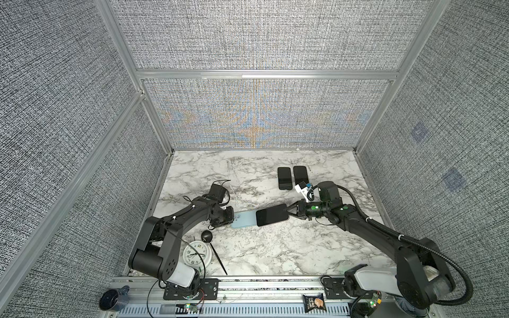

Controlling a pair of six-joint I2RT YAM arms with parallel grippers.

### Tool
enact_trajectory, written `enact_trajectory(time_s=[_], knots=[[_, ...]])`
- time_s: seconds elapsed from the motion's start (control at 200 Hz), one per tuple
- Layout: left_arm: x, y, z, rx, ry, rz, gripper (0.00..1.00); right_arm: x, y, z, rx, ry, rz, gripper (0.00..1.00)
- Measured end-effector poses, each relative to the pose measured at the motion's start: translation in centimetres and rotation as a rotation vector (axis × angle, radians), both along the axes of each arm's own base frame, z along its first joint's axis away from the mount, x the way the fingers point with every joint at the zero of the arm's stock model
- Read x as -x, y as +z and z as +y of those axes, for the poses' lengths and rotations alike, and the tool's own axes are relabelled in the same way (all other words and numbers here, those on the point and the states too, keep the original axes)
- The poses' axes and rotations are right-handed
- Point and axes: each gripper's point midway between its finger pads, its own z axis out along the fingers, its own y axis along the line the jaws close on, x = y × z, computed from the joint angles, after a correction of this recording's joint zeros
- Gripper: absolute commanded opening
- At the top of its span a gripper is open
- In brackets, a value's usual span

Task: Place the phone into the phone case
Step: 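Bring the purple-edged phone toward the blue case held by the left gripper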

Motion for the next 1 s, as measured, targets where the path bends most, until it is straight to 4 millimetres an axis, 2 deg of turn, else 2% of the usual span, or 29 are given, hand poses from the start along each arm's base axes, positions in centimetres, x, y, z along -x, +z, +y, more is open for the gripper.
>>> enact_trajectory(time_s=[0.335,0.55,0.81,1.0], knots=[[2.5,-1.4,-1.9,-0.014,-0.044,0.057,0.06,1.2,-0.9,-0.5,-0.024,-0.019,0.018,0.03],[2.2,-1.5,-2.6,-0.012,-0.048,0.049,0.09,1.6,-2.7,-0.2,-0.024,-0.027,0.065,0.02],[2.0,-1.2,-2.7,-0.013,-0.035,0.036,0.24,1.3,-3.3,0.2,-0.025,-0.019,0.080,0.02],[1.6,0.4,-2.7,0.011,-0.012,-0.019,0.37,1.2,-4.0,1.2,-0.027,0.000,0.111,0.02]])
